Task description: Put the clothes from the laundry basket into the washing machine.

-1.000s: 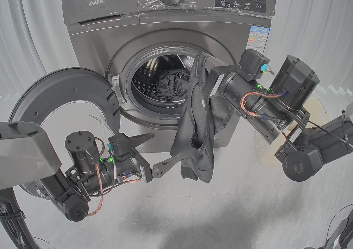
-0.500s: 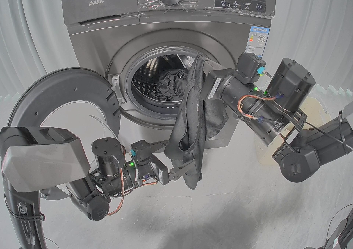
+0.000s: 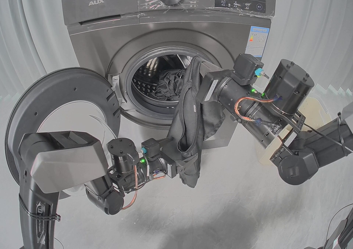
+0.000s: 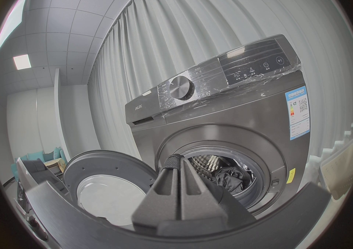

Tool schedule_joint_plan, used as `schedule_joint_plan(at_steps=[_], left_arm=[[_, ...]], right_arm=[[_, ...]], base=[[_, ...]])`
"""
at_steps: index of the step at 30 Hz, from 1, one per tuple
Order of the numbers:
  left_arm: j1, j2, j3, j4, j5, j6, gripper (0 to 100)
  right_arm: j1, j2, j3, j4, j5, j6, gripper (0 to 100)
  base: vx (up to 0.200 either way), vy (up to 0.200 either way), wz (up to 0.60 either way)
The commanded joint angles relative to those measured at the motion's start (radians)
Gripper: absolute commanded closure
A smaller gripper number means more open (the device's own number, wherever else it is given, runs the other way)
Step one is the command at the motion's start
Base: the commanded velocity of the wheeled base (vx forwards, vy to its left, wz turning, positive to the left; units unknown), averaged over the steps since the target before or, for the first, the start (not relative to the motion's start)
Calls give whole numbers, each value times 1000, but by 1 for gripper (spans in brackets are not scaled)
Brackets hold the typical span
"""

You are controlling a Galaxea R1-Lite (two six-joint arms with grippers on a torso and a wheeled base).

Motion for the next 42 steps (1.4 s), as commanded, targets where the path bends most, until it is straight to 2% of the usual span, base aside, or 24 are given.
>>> schedule_joint_plan(at_steps=[1, 3, 6, 7, 12, 19, 21, 24, 25, 26, 29, 30, 33, 35, 36, 38, 39, 42], left_arm=[[-2, 79, -82, -1, 30, 3, 0], [-2, 99, -123, -3, 74, 2, 0], [-3, 104, -137, -3, 94, 3, 0], [-5, 102, -136, -4, 96, 3, 100], [-11, 72, -116, -7, 96, 3, 100], [-17, -85, 24, -7, 93, 9, 100], [-14, -184, 116, -7, 82, 9, 100], [-3, -290, 205, -6, 42, 9, 100], [-3, -290, 205, -6, 42, 9, 100], [15, -353, 248, -6, 2, 9, 100], [66, -422, 280, -4, -33, 8, 100], [107, -464, 294, -4, -61, 8, 100], [169, -496, 283, -1, -90, -11, 100], [187, -494, 272, -3, -90, -11, 100], [230, -491, 245, -3, -92, 3, 100], [242, -488, 225, -3, -92, -5, 100], [247, -487, 200, -3, -81, -9, 100], [259, -487, 148, -3, -59, -12, 100]], right_arm=[[21, 0, 0, -1, -1, 1, 100], [24, 0, 0, -3, -1, 1, 100], [21, -3, 3, -3, -1, 1, 100], [16, -2, 3, -3, -1, 1, 100], [-8, 0, 5, -3, -1, 1, 100], [-61, 2, 8, 1, -1, -4, 100], [-79, 2, 11, 2, -1, -5, 100], [-97, -6, 34, -1, -1, -5, 100], [-97, -6, 34, -1, -1, -5, 100], [-114, -12, 56, -4, 0, -5, 100], [-136, -20, 95, -10, 2, -5, 100], [-154, -32, 135, -29, 5, -5, 100], [-176, -38, 203, -84, 14, -7, 100], [-180, -40, 224, -98, 16, -7, 100], [-180, -54, 287, -125, 20, -7, 100], [-179, -66, 319, -131, 35, -7, 100], [-177, -74, 350, -138, 63, -7, 100], [-176, -87, 378, -139, 75, -17, 100]], base=[[0, 0, 0], [0, 0, 0], [0, 0, 0], [0, 0, 0], [0, 0, 0], [0, 0, 0], [0, 0, 0], [0, 0, 0], [0, 0, 0], [0, 0, 0], [0, 0, 0], [0, 0, 0], [0, 0, 0], [0, 0, 0], [0, 0, 0], [0, 0, 0], [0, 0, 0], [0, 0, 0]])
